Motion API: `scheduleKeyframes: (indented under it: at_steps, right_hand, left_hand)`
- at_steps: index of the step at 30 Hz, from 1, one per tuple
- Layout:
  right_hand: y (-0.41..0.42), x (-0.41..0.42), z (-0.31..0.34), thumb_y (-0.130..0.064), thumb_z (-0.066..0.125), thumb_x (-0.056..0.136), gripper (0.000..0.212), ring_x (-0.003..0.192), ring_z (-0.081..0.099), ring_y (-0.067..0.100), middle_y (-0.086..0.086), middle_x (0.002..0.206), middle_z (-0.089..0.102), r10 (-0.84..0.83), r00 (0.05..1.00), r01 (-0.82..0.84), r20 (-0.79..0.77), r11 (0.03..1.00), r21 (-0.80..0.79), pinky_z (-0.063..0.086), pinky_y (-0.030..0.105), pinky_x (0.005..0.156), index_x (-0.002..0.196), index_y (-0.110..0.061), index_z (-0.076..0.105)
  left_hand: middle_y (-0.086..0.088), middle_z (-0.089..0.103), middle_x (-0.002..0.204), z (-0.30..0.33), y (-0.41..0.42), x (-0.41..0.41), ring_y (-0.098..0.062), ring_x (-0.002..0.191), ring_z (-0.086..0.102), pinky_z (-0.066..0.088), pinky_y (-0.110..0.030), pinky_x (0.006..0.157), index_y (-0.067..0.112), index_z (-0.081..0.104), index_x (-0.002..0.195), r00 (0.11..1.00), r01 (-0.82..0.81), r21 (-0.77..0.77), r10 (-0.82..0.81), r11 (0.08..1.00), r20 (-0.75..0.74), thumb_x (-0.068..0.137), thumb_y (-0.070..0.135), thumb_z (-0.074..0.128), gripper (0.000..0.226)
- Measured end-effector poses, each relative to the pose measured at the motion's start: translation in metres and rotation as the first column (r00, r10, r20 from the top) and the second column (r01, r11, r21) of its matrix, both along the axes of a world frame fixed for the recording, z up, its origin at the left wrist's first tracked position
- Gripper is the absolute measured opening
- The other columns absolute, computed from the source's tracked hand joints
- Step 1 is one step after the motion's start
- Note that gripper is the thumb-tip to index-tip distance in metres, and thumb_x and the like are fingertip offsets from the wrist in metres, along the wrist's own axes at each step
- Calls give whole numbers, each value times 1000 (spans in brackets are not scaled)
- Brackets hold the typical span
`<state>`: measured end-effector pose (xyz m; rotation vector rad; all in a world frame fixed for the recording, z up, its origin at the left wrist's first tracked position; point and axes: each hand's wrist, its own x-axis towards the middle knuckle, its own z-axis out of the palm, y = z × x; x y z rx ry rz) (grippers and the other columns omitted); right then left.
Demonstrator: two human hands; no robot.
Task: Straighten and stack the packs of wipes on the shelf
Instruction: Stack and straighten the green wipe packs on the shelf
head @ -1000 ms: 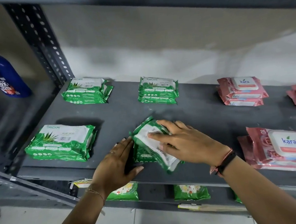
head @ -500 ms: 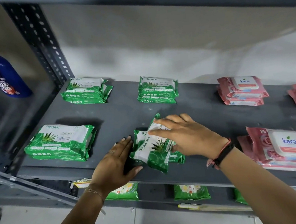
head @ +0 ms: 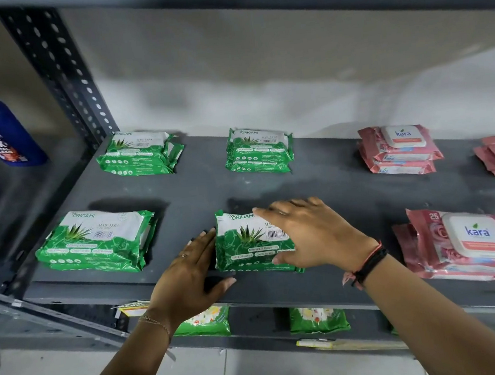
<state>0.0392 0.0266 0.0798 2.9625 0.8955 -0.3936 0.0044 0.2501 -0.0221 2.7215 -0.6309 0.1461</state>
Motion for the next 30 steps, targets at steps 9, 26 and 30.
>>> scheduleKeyframes:
  at_steps: [9,26,30]
  right_hand:
    - [-1,-3,-5,-55,59,76,87,128,36,28,5,142,37,-29,999,29,24,999,22,30,46,108,142,-25,11]
    - [-168,-46,19,-31,43,93,43,129,43,27,9,140,47,-504,843,464,189,858,219,31,43,107,132,-12,40]
    - [-206,-50,7,-41,27,93,51,130,41,27,10,142,45,-567,808,529,162,818,226,28,49,110,135,-12,36]
  left_hand:
    - [-18,46,132,-2,2,1,-26,120,39,39,-46,90,0,37,132,1000,-3,14,3,1000,10,88,66,25,80]
    - [-16,24,144,76,-102,14,-15,129,12,7,-27,103,-1,27,139,967,-141,-221,182,965,179,98,43,31,60]
    - [-23,29,142,64,-118,27,-31,131,22,7,-33,106,-5,29,136,974,-186,-86,195,979,112,97,39,24,59]
